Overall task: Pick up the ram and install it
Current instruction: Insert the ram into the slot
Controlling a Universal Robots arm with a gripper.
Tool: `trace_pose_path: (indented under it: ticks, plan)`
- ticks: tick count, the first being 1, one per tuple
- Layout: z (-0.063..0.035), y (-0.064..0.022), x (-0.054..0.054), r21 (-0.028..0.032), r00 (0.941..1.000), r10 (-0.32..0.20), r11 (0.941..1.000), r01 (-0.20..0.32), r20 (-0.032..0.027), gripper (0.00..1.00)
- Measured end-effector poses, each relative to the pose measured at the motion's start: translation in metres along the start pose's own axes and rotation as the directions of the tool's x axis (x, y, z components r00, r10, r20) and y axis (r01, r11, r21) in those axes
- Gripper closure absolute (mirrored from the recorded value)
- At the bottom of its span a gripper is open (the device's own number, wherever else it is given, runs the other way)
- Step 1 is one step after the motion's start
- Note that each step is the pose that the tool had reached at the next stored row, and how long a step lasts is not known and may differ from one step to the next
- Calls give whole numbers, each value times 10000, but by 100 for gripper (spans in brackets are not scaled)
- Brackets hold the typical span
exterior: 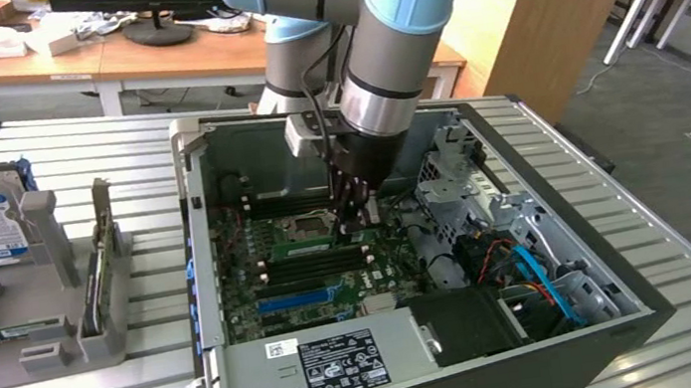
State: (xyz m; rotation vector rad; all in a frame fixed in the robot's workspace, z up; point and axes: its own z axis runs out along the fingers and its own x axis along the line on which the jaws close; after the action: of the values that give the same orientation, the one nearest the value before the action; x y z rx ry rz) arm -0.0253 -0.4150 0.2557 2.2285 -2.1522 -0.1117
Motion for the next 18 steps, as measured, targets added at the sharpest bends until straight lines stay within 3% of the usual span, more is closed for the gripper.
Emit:
trace_pose_path:
  ticks: [18]
  plan:
    - [85, -2, 2, 4, 10000, 2, 10000, -2, -1, 88]
